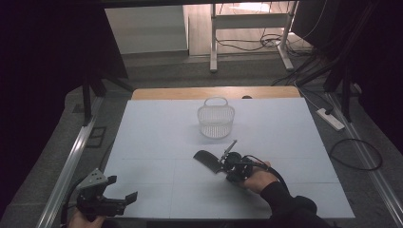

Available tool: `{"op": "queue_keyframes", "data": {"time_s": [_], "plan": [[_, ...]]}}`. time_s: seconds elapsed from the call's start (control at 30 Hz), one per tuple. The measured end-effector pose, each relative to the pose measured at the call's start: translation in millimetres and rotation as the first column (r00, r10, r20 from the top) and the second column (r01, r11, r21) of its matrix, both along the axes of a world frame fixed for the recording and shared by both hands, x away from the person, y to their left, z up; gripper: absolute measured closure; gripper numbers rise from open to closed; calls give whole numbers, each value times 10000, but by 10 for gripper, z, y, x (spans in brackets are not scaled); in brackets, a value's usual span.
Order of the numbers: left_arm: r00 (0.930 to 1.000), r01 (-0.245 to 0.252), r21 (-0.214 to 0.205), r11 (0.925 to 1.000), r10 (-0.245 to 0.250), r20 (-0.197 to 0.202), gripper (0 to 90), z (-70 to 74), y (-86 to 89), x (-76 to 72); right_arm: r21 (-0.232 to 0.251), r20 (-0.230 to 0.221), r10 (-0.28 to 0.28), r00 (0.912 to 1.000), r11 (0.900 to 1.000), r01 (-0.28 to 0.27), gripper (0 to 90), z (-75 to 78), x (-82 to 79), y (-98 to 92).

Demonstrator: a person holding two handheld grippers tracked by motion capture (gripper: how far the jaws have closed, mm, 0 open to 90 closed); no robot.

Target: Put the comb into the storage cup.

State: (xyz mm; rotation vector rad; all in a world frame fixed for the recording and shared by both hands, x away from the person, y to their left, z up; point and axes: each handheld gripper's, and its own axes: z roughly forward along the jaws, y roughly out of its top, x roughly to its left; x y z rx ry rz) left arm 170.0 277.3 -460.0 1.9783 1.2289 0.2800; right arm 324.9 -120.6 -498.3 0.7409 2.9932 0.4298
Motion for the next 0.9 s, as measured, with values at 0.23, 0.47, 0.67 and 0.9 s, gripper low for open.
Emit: {"op": "queue_keyframes", "data": {"time_s": [0.23,0.47,0.67,0.9], "plan": [[10000,-5,-4,10000,5,5,3,0,0,0,-35,5,-177,9998,9998,177,896,4,57,-81],[10000,-8,-2,10000,8,5,4,0,-1,0,-17,17,-196,9998,9998,196,896,5,54,-86],[10000,-11,0,10000,11,1,4,0,-1,1,251,44,-109,9999,9996,108,896,72,25,-81],[10000,-17,11,10000,17,-6,4,0,-2,2,702,421,-128,9990,9975,98,883,212,-3,-92]]}}
